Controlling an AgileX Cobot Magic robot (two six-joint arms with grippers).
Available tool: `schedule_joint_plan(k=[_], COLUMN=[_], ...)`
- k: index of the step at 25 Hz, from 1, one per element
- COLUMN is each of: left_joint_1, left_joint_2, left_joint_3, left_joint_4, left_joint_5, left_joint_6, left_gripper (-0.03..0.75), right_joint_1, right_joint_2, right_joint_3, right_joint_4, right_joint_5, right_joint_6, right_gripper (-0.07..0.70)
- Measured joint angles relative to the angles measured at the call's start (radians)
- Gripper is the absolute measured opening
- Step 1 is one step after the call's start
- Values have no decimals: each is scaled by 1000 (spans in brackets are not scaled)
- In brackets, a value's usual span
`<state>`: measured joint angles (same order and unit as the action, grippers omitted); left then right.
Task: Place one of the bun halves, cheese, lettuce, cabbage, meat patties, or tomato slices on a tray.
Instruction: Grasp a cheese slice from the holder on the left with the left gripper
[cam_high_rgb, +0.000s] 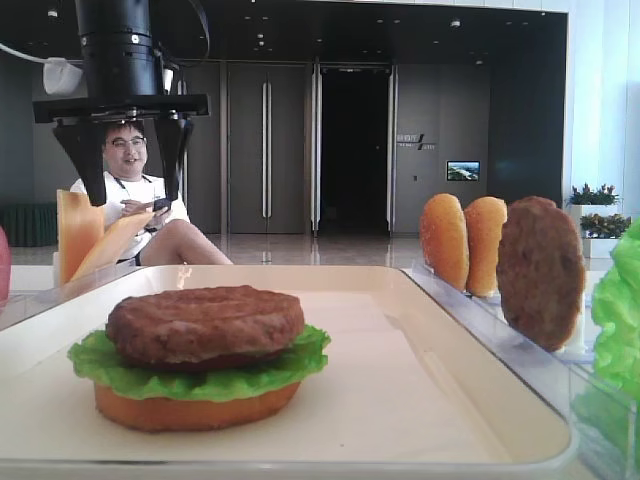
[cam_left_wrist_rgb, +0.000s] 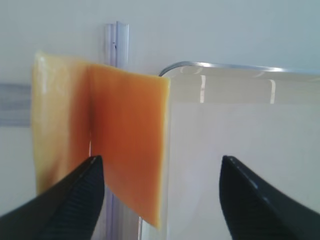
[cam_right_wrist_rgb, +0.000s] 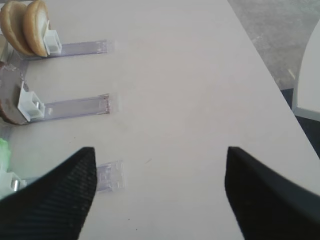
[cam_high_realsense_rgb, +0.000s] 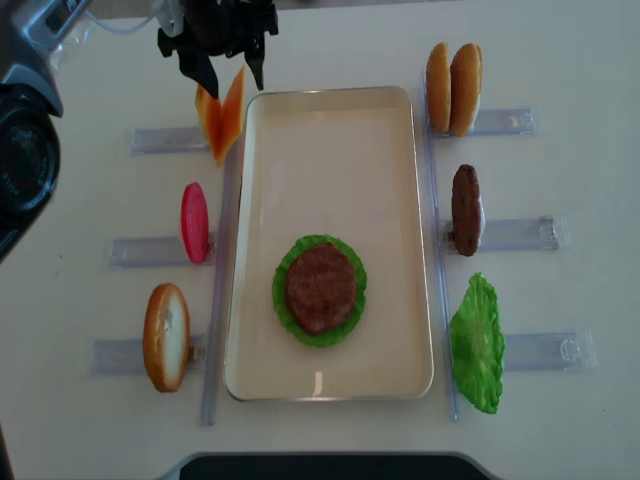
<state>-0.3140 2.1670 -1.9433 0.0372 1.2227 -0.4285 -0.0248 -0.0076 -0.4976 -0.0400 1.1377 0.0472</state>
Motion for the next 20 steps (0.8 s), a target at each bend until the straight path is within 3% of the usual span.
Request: schedule_joint_plan(k=[20], left_joint_1=[0], left_joint_2=[62], left_joint_3=[0], left_joint_4=[21], left_joint_5=[0], left_joint_6=[0], left_gripper=[538], right_joint_1=[0], right_joint_2=[0], right_joint_3=[0], right_joint_4=[0], right_joint_5=[0], right_joint_6=[0], right_gripper=[537])
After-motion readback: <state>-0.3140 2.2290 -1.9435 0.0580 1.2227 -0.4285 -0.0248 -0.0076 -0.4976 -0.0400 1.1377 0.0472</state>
